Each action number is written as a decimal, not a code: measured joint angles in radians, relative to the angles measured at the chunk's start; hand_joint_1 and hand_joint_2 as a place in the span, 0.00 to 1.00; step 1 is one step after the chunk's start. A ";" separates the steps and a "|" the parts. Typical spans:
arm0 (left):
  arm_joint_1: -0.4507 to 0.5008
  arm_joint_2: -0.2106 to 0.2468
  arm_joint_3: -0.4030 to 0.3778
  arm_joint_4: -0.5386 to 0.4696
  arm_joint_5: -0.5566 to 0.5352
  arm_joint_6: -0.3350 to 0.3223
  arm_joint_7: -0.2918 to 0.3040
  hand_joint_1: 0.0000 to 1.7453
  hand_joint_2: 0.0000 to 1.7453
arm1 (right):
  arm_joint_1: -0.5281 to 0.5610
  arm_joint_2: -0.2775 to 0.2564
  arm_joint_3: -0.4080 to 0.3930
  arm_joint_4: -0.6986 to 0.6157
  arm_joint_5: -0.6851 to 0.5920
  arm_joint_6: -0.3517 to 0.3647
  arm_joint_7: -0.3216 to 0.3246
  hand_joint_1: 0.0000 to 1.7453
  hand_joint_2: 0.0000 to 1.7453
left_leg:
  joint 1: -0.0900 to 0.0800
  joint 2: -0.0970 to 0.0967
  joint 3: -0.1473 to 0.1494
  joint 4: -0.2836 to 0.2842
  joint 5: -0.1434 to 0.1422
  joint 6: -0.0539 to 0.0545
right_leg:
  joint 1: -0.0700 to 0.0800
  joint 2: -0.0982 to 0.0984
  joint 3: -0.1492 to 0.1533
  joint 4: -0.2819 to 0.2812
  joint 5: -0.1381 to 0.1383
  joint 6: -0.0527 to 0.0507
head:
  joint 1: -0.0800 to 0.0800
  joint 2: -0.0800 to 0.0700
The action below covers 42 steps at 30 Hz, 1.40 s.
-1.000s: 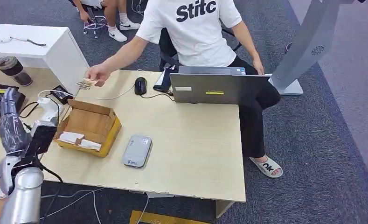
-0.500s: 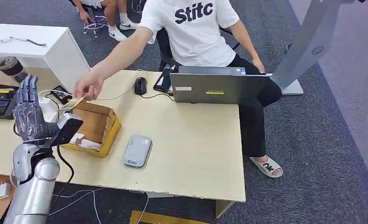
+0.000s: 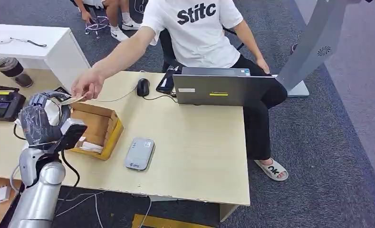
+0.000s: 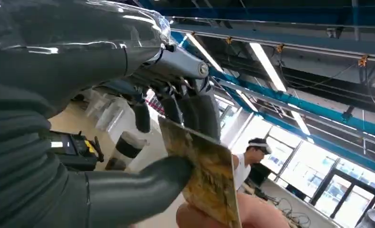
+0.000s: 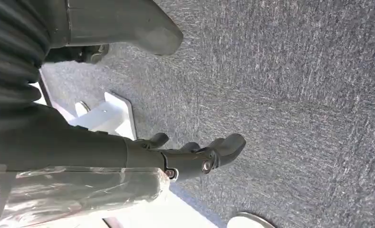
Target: Pass the card to the sensor for recognition and then transmit it.
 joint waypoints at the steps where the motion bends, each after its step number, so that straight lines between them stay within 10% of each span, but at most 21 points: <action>1: 0.002 0.000 0.000 0.000 0.001 0.000 -0.001 1.00 1.00 | 0.000 0.000 0.000 0.000 0.000 0.000 0.000 0.00 1.00 | 0.000 0.000 0.000 0.000 0.000 0.000 | 0.000 0.000 0.000 0.000 0.000 0.000 | 0.000 0.000; 20: 0.019 -0.010 -0.012 0.020 0.018 -0.020 -0.029 1.00 1.00 | 0.000 0.000 -0.005 0.000 0.018 0.009 0.002 0.00 1.00 | 0.000 0.000 0.000 0.000 0.000 0.000 | 0.000 0.000 0.000 0.000 0.000 0.000 | 0.000 0.000; 42: 0.076 -0.100 -0.255 0.103 -0.031 -0.220 0.031 1.00 1.00 | 0.000 0.002 -0.020 0.000 0.053 0.016 0.002 0.00 1.00 | -0.001 0.000 0.000 0.000 -0.001 0.001 | -0.001 0.000 0.000 0.000 0.000 0.000 | 0.000 0.000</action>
